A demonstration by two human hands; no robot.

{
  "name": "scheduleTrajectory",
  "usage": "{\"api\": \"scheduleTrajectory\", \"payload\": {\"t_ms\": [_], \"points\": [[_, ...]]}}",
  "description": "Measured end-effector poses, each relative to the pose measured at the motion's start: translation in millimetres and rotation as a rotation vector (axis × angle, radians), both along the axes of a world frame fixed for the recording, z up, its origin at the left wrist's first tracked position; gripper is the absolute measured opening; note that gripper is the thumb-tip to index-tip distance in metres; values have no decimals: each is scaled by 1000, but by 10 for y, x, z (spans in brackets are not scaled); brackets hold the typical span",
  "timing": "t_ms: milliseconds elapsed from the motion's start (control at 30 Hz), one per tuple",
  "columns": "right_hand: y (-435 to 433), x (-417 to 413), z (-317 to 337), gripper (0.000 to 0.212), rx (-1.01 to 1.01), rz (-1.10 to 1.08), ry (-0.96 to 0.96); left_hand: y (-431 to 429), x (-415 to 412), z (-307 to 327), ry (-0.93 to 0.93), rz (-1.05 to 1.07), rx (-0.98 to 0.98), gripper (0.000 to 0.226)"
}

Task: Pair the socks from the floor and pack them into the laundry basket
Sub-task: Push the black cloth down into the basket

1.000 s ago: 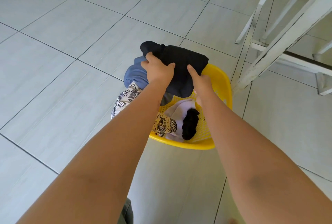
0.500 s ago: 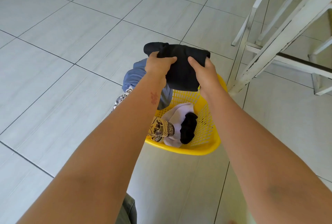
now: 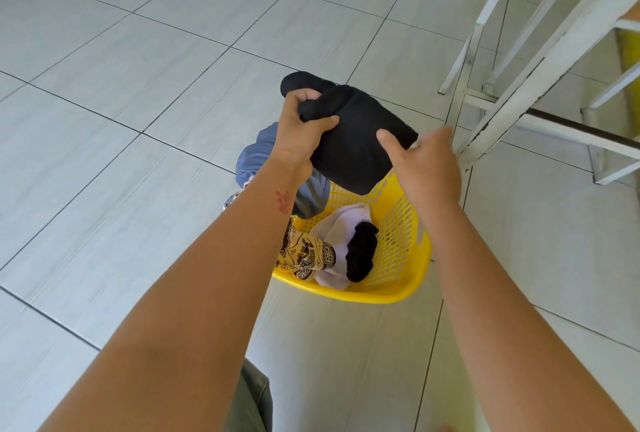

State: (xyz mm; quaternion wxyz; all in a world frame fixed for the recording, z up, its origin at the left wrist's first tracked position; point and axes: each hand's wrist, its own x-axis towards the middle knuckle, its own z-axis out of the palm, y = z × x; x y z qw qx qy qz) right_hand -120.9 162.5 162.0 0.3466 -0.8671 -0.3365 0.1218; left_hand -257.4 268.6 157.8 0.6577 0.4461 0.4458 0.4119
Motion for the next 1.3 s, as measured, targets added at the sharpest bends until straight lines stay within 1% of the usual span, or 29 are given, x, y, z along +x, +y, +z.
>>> {"api": "scheduleTrajectory", "payload": {"t_ms": [33,67,100,167,200,267,300,367,433,500,567,600,633,667,700,733,767,800,833,900,967,1000,1067,1133,1200,1300], "points": [[-39,-3,36,83,54,-16,-125,-15,-22,-15,-6,-12,19,40],[-47,4,68,90,107,33,-190,-27,-42,-30,-16,-31,33,40],[-22,12,98,98,111,128,-194,-36,-59,-40,-24,-59,43,40],[57,37,135,117,10,341,-113,-54,-87,-56,-35,-125,49,40],[106,53,138,121,-56,421,-99,-60,-103,-56,-48,-159,45,39],[193,101,126,124,-151,508,-107,-60,-134,-51,-89,-233,31,38],[212,110,123,123,-178,534,-79,-56,-151,-50,-113,-276,23,38],[215,120,126,120,-175,550,51,-34,-179,-52,-162,-359,6,37],[194,115,117,109,-150,539,116,-14,-197,-64,-201,-412,7,37],[171,106,100,91,-115,496,90,-17,-179,-55,-242,-436,25,38],[143,109,96,76,-71,433,9,-44,-135,-12,-236,-436,72,40],[126,118,101,71,-53,402,-42,-56,-112,22,-166,-418,142,40],[107,129,118,68,-38,373,-96,-63,-97,60,-17,-372,267,43],[85,147,136,67,-28,353,-150,-59,-82,81,182,-303,437,55],[63,160,157,66,-21,351,-196,-40,-74,89,388,-233,631,76],[40,175,179,66,-14,364,-232,-19,-71,103,556,-206,796,99],[19,184,203,64,-16,391,-270,-7,-73,132,683,-232,908,116],[0,187,234,63,-18,426,-315,-13,-78,175,777,-279,979,123],[-14,181,268,61,-21,462,-361,-23,-91,211,853,-327,1027,124],[-32,144,346,54,-3,529,-448,-32,-129,246,945,-378,1079,112],[-46,97,430,48,37,585,-531,-57,-165,215,948,-348,1103,92],[-63,72,466,46,54,606,-556,-83,-184,193,914,-323,1111,82],[-127,23,528,44,73,624,-555,-153,-208,152,770,-296,1090,67],[-233,-16,588,45,68,603,-516,-285,-229,156,632,-285,996,56],[-360,-54,607,46,38,580,-480,-433,-246,160,592,-282,937,46],[-529,-94,488,46,-22,584,-461,-578,-292,41,627,-334,970,40]]}}
